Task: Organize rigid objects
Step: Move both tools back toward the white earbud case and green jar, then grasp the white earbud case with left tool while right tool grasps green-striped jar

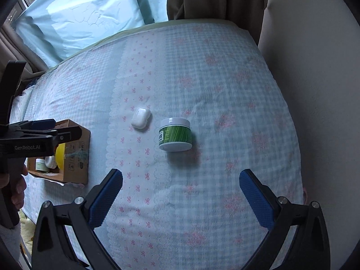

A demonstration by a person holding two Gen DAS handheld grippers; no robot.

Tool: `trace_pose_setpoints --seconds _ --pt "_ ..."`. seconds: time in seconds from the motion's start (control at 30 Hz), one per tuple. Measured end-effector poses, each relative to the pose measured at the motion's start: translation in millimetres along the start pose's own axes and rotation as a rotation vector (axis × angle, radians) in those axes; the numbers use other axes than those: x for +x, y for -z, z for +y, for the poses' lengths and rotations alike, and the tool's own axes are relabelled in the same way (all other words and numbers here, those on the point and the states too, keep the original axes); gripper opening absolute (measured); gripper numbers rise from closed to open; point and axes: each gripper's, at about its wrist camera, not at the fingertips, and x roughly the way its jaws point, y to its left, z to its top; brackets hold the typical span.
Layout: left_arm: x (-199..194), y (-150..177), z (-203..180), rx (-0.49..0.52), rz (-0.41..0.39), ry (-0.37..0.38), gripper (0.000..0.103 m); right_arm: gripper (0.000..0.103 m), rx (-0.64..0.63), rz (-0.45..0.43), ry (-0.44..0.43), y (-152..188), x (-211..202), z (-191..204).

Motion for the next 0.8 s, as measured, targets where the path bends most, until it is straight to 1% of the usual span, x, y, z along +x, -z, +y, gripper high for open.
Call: trace_pose_setpoints --seconds 0.1,0.2,0.3,0.37,0.4,0.5,0.57,0.63,0.77,0.8 --pt "40 -19 -10 0.020 0.040 -0.008 0.102 0.103 0.020 0.025 -0.018 -7 32 -7" --pt "76 -34 -15 0.035 0.074 0.000 0.099 0.103 0.027 0.048 -0.033 -13 62 -11" --pt "108 -46 -21 0.056 0.102 -0.012 0.094 0.103 0.026 0.082 -0.047 -20 91 -10" --pt "128 -52 -23 0.059 0.131 -0.010 0.084 0.103 0.016 0.110 -0.056 -25 110 -8" --pt "137 -54 -23 0.055 0.142 -0.007 0.083 0.103 0.011 0.124 -0.063 -28 117 -7" --pt "158 -58 -23 0.043 0.159 -0.010 0.081 0.103 -0.003 0.181 -0.079 -35 142 -4" --pt "169 -60 -22 0.031 0.170 -0.010 0.077 0.103 -0.004 0.211 -0.086 -39 155 -4" --pt "179 -62 -21 0.020 0.179 -0.011 0.075 0.103 -0.003 0.234 -0.099 -42 165 -4" --pt "188 -64 -25 0.024 0.166 -0.032 0.074 0.103 -0.019 0.271 -0.116 -49 180 -1" --pt "190 -64 -28 0.036 0.164 -0.043 0.072 0.103 -0.020 0.275 -0.120 -51 182 -1"
